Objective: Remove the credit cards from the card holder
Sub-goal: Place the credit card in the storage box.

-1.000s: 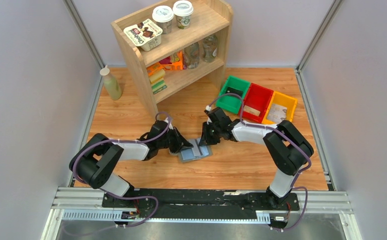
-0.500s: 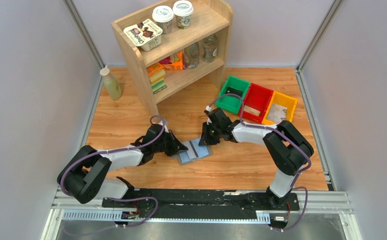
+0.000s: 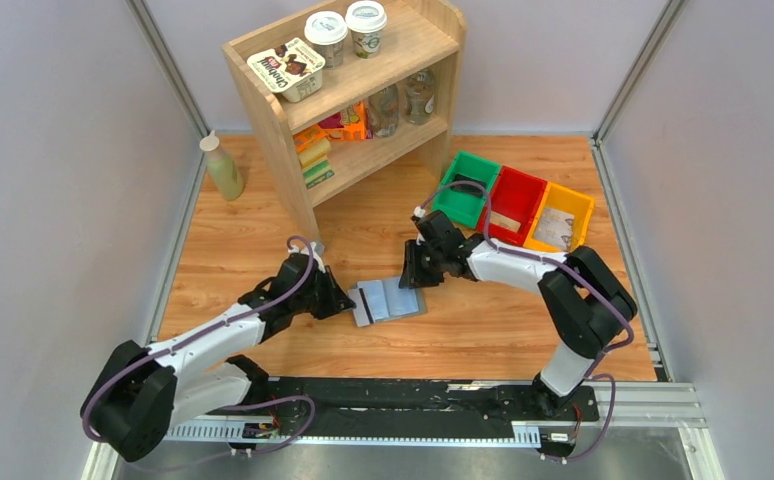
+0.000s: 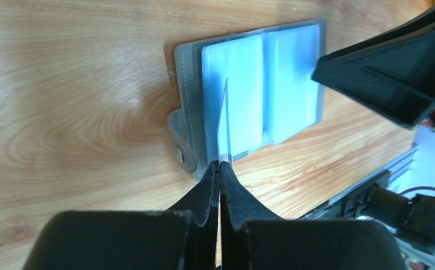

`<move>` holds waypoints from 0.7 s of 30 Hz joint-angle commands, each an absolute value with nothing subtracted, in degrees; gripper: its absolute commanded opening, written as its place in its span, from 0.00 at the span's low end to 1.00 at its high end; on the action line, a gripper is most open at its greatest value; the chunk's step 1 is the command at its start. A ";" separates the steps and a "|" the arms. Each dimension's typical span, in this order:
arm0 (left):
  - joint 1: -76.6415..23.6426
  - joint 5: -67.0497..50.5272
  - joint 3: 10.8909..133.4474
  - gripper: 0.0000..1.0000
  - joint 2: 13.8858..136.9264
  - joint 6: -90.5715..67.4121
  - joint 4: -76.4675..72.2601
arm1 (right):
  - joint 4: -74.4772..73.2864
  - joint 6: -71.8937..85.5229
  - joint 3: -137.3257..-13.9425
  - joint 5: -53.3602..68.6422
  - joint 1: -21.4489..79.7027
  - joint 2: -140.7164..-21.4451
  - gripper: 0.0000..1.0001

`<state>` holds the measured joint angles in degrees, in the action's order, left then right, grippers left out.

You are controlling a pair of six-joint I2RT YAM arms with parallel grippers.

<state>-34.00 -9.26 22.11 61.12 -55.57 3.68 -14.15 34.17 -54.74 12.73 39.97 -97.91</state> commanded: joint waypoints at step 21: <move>-58.69 19.23 47.02 0.00 57.12 9.65 11.26 | -25.93 57.29 -63.81 14.41 37.53 -68.64 1.00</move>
